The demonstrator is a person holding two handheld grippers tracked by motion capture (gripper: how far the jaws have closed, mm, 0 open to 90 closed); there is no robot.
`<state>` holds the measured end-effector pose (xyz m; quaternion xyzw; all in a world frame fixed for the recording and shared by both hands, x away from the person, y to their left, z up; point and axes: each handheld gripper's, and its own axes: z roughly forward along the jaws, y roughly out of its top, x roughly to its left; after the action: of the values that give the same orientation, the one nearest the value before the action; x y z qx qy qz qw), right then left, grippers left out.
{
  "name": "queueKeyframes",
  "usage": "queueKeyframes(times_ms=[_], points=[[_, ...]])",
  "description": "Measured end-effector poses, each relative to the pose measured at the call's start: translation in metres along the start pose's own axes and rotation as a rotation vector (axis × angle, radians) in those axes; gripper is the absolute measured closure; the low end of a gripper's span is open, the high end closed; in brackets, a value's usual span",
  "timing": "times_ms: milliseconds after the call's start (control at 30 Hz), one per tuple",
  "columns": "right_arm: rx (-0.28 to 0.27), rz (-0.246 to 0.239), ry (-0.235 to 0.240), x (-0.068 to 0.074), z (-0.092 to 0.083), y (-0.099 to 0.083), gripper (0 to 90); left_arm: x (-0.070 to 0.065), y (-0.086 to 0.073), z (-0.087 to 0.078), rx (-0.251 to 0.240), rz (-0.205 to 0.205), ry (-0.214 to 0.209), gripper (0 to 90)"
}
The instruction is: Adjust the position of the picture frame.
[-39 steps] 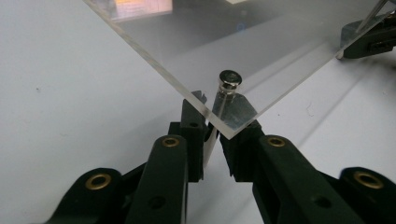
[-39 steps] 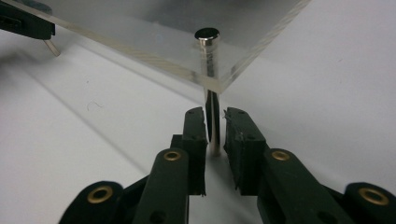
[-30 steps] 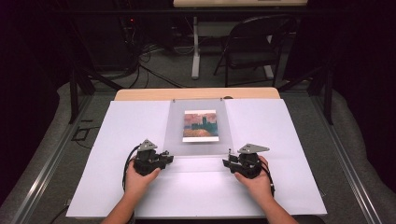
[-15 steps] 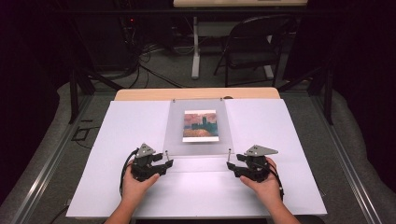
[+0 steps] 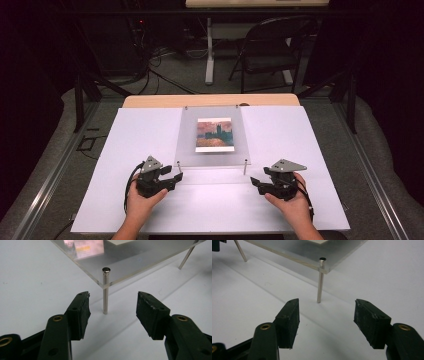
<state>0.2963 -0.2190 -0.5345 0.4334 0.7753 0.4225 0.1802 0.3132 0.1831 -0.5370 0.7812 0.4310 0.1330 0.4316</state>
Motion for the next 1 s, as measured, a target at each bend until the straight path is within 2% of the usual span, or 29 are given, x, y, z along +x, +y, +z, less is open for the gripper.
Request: queueKeyframes(times_ms=[100, 233, 467, 633, 700, 1000], points=[[-0.009, 0.006, -0.005, -0.004, -0.002, 0.0, 36.3, 0.002, -0.001, -0.003, 0.011, -0.009, -0.003, 41.9], [-0.004, 0.004, -0.006, -0.004, -0.003, 0.0, 36.3, 0.004, -0.002, -0.005, 0.001, -0.017, -0.007, 40.4], [0.002, -0.003, 0.003, -0.005, -0.003, 0.001, 34.2, 0.002, -0.002, -0.01, 0.004, -0.001, -0.012, 39.4], [0.004, 0.006, -0.003, -0.006, -0.005, 0.005, 33.1, 0.001, 0.002, -0.014, -0.002, -0.011, -0.027, 38.3], [0.004, -0.006, -0.001, -0.005, -0.007, 0.007, 33.1, 0.002, 0.004, -0.017, -0.008, -0.024, -0.035, 37.5], [-0.006, -0.015, 0.021, -0.005, -0.019, 0.013, 33.8, 0.006, 0.008, -0.029, -0.011, -0.02, -0.02, 36.4]])
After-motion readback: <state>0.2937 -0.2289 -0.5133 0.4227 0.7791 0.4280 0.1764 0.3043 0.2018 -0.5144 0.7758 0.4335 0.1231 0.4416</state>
